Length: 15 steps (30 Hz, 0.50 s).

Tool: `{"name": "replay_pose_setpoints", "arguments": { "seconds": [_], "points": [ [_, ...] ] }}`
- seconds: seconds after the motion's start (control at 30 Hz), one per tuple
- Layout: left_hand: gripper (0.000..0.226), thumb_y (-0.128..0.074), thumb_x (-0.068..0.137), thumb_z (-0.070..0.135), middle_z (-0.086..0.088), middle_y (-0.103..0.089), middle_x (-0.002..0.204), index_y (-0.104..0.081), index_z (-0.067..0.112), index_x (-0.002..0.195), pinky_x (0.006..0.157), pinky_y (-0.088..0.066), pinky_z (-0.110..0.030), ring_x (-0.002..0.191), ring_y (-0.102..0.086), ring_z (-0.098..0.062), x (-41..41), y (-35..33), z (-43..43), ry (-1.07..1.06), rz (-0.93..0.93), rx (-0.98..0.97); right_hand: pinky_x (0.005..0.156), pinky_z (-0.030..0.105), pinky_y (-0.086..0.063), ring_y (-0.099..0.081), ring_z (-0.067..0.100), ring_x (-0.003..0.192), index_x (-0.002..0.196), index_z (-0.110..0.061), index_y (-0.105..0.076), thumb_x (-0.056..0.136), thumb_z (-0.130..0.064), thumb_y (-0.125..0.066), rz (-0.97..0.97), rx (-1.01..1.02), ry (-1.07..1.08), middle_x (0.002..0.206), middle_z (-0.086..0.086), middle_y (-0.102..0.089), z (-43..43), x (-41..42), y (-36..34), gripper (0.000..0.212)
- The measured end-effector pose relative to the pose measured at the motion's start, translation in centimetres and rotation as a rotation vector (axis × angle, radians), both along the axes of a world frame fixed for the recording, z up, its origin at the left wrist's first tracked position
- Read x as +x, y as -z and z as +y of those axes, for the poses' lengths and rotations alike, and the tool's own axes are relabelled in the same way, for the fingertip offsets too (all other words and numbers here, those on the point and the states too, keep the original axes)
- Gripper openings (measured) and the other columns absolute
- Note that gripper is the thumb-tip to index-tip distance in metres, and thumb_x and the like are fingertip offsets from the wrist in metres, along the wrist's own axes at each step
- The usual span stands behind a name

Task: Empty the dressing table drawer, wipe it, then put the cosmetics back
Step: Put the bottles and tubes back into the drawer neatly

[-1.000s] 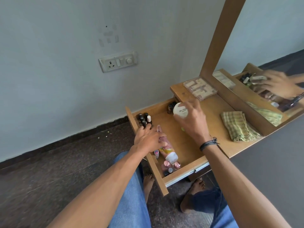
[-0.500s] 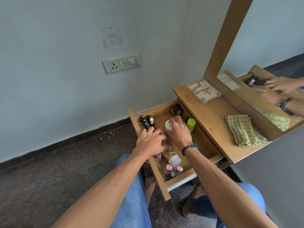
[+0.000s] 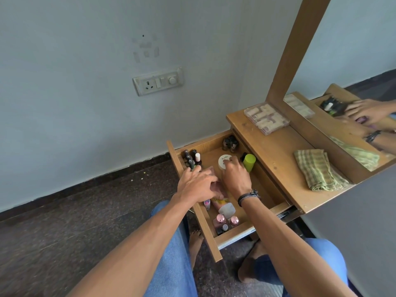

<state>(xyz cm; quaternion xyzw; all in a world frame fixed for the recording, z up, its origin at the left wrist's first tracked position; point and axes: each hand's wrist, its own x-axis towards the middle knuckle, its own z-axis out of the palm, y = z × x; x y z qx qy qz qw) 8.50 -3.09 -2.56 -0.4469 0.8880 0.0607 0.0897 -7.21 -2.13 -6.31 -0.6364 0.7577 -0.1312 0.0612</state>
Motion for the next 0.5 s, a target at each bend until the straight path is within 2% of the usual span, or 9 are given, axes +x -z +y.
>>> {"name": "replay_pose_setpoints", "arguments": {
  "seconds": [0.07,0.1,0.2,0.3,0.4,0.5],
  "points": [
    [0.062,-0.048,0.081,0.082,0.013,-0.057,0.136,-0.062,0.043,0.127,0.086,-0.033,-0.041,0.12,-0.047,-0.023,0.0,-0.1,0.1,-0.002,0.028,-0.011,0.071,0.047,-0.058,-0.064,0.043,0.1,0.121,-0.004,-0.066,0.098,-0.024,-0.057,-0.051,-0.057,-0.014,0.127,0.02,-0.059,0.5,0.2,-0.6,0.032],
    [0.057,-0.05,0.083,0.077,0.014,-0.057,0.136,-0.062,0.043,0.127,0.085,-0.033,-0.04,0.119,-0.047,-0.022,0.0,-0.1,0.2,-0.007,0.042,-0.018,0.069,0.046,-0.058,-0.065,0.042,0.097,0.118,-0.003,-0.068,0.096,-0.022,-0.058,-0.074,-0.1,-0.015,0.124,0.019,-0.061,0.6,0.3,-1.2,0.03],
    [0.052,-0.059,0.085,0.065,0.014,-0.055,0.142,-0.058,0.046,0.133,0.093,-0.033,-0.04,0.124,-0.045,-0.021,0.0,0.0,0.2,-0.031,0.066,-0.009,0.058,0.037,-0.054,-0.066,0.032,0.075,0.09,-0.003,-0.069,0.09,-0.006,-0.055,-0.12,-0.277,0.02,0.102,0.012,-0.066,0.5,-0.1,-3.2,0.014],
    [0.065,-0.057,0.08,0.079,0.014,-0.044,0.155,-0.053,0.049,0.138,0.1,-0.033,-0.041,0.131,-0.043,-0.022,0.1,-0.1,0.1,-0.041,0.056,0.013,0.059,0.03,-0.051,-0.063,0.023,0.068,0.085,-0.009,-0.071,0.093,-0.006,-0.055,-0.203,-0.454,0.094,0.092,0.006,-0.069,-0.2,-1.9,-6.4,0.018],
    [0.076,-0.05,0.075,0.089,0.013,-0.039,0.158,-0.051,0.049,0.14,0.097,-0.035,-0.04,0.129,-0.045,-0.02,0.0,-0.3,0.1,-0.038,0.044,0.02,0.066,0.026,-0.045,-0.065,0.024,0.076,0.093,-0.009,-0.074,0.095,-0.01,-0.057,-0.263,-0.547,0.222,0.096,0.007,-0.071,-1.7,-4.6,-9.5,0.017],
    [0.076,-0.05,0.075,0.088,0.012,-0.037,0.16,-0.05,0.048,0.141,0.096,-0.034,-0.04,0.128,-0.043,-0.019,0.1,-0.4,0.1,-0.042,0.05,0.025,0.083,0.033,-0.044,-0.059,0.032,0.108,0.108,-0.009,-0.072,0.094,-0.018,-0.057,-0.264,-0.481,0.332,0.117,0.012,-0.066,-3.8,-8.4,-10.6,0.023]
  ]
}}
